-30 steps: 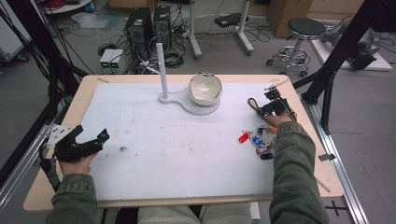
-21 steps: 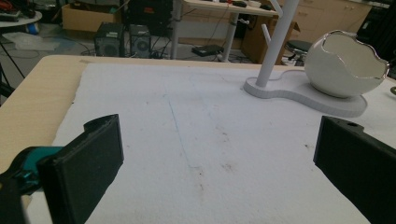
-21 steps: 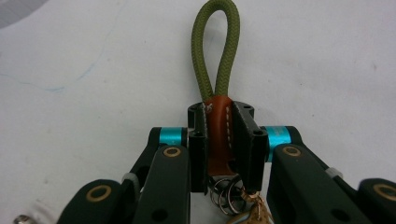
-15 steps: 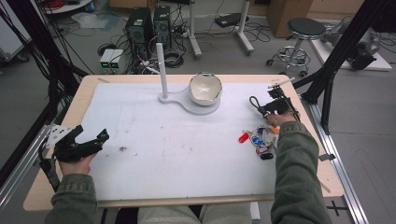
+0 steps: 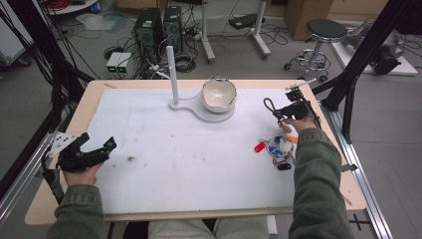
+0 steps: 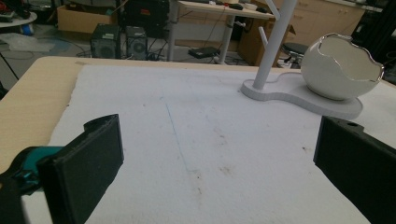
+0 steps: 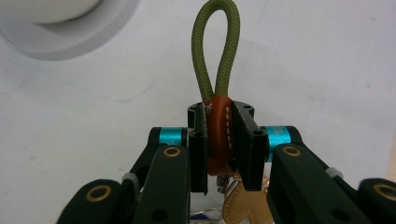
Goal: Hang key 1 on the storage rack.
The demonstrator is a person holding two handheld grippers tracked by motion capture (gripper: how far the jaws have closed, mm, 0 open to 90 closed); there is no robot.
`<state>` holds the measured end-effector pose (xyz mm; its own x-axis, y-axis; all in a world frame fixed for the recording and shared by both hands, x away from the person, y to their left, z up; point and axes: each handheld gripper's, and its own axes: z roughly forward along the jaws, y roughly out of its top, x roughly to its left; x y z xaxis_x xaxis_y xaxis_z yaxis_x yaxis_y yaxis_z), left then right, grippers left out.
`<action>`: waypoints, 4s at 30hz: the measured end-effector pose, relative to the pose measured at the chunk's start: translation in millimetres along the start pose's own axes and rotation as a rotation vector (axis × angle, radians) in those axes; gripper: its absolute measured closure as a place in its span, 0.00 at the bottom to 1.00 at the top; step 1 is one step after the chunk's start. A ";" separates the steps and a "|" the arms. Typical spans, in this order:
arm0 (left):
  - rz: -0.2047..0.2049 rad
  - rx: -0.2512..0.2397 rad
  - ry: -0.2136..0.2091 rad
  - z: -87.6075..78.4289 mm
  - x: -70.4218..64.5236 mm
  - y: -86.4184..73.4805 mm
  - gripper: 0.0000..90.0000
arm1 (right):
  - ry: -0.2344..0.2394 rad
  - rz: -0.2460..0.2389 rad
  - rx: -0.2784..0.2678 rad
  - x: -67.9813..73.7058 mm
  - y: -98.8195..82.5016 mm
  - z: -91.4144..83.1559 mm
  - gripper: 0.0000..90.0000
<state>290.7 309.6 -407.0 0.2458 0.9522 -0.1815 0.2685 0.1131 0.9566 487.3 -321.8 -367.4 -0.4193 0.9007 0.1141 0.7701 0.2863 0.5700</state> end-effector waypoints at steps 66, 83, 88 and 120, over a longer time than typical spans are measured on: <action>0.074 0.014 0.004 5.7 -6.9 -2.9 0.02 | 0.196 -0.154 -0.142 157.9 78.0 -79.8 0.86; 0.079 0.013 0.004 5.5 -6.8 -2.9 0.02 | 0.269 -0.217 -0.131 203.3 101.2 -66.1 0.86; 0.077 0.013 0.002 6.3 -7.2 -3.0 0.02 | 0.277 -0.220 -0.127 211.6 106.4 -63.4 0.86; 0.062 0.013 -0.018 6.0 -6.2 -2.6 0.02 | 0.287 -0.242 -0.082 251.0 149.2 -32.4 0.85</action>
<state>294.1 301.7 -409.7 0.2793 0.9518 -0.1265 0.2640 0.0505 0.9632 481.5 -63.6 -227.4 -0.7107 0.6788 0.1846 0.5963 0.4421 0.6701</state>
